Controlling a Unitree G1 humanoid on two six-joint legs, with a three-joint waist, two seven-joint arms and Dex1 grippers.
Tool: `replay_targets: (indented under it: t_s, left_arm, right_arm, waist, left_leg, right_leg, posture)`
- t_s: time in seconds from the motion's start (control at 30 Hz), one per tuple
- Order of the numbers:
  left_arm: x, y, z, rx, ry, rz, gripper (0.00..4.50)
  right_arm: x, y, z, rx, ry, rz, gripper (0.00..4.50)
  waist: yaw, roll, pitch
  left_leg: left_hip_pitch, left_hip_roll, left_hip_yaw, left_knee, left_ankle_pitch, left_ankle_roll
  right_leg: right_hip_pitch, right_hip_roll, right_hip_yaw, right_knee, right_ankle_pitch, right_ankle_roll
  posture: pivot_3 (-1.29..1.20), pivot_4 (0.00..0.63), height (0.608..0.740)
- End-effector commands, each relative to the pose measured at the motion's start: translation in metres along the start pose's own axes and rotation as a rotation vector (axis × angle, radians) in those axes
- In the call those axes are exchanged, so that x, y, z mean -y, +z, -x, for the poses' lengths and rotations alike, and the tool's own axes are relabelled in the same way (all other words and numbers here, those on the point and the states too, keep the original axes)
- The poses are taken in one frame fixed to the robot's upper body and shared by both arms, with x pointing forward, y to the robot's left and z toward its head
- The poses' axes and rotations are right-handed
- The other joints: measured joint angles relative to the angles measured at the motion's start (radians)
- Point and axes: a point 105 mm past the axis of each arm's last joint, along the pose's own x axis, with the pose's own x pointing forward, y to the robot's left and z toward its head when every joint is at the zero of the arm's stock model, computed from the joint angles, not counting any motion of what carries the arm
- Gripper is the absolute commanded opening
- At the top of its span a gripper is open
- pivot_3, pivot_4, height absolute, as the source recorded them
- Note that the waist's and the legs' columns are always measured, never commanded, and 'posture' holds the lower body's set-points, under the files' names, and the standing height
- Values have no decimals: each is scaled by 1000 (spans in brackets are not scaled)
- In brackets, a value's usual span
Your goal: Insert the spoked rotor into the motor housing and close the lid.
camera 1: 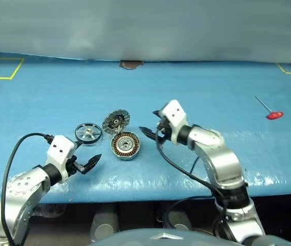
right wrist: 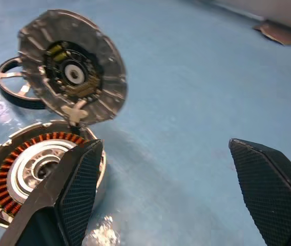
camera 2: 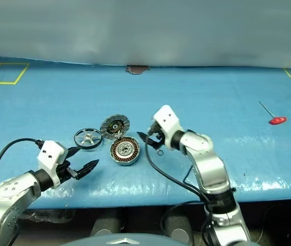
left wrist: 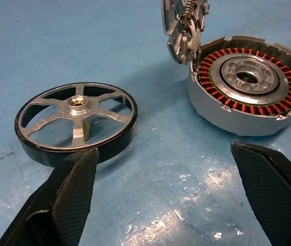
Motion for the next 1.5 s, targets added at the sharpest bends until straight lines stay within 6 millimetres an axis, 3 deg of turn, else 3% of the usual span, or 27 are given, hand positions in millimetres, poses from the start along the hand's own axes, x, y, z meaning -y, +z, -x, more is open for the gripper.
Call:
replay_targets:
  t_s: [0.03,0.27,0.5,0.9,1.0,1.07,1.3,1.5]
  left_arm:
    - [2,14,0,50,-11,-64,4500]
    - [5,18,-6,53,-49,-75,4500]
    - [6,18,-7,47,-59,-75,4500]
    - [9,17,-6,47,-63,-69,4500]
    - [10,16,-7,46,-65,-66,4500]
    - [10,16,-7,46,-70,-63,4500]
    - [12,17,-9,46,-76,-61,4500]
    - [11,15,-7,45,-62,-60,4500]
  right_arm:
    - [-2,0,14,57,-62,7,4162]
    - [-23,-26,3,43,-69,-5,4162]
    - [-22,-54,-6,-30,-92,14,4162]
    - [-21,-91,8,-147,-111,-60,4162]
    - [-23,-97,12,-169,-114,-84,3552]
    - [-23,-97,12,-167,-116,-102,2896]
    - [-27,-76,4,-119,-90,-98,683]
    - [-41,-13,-13,22,5,37,674]
  waist:
    - [-3,0,0]
    - [-11,1,0]
    - [-6,0,0]
    - [-1,-1,-1]
    - [-1,-2,-2]
    - [-1,-2,-2]
    - [-2,-3,-3]
    - [-3,-2,-2]
  left_leg:
    - [0,0,0,0,0,0]
    - [2,0,-1,1,0,0]
    - [1,-1,-2,0,0,0]
    - [1,-1,-3,0,0,0]
    - [2,-1,-3,0,0,0]
    - [3,0,-3,1,0,0]
    - [6,0,-3,1,0,0]
    - [3,0,-4,1,0,0]
  right_leg:
    - [0,0,0,0,0,0]
    - [0,0,0,0,0,0]
    - [0,1,0,-1,0,-1]
    - [0,1,1,0,0,-1]
    - [1,1,1,0,0,-1]
    - [1,1,1,0,0,-1]
    - [1,1,0,0,0,-1]
    - [1,3,1,0,1,-1]
  posture:
    - [0,150,740]
    - [0,150,740]
    - [0,150,740]
    - [0,150,740]
    - [0,150,740]
    - [0,150,740]
    - [0,150,740]
    - [0,150,740]
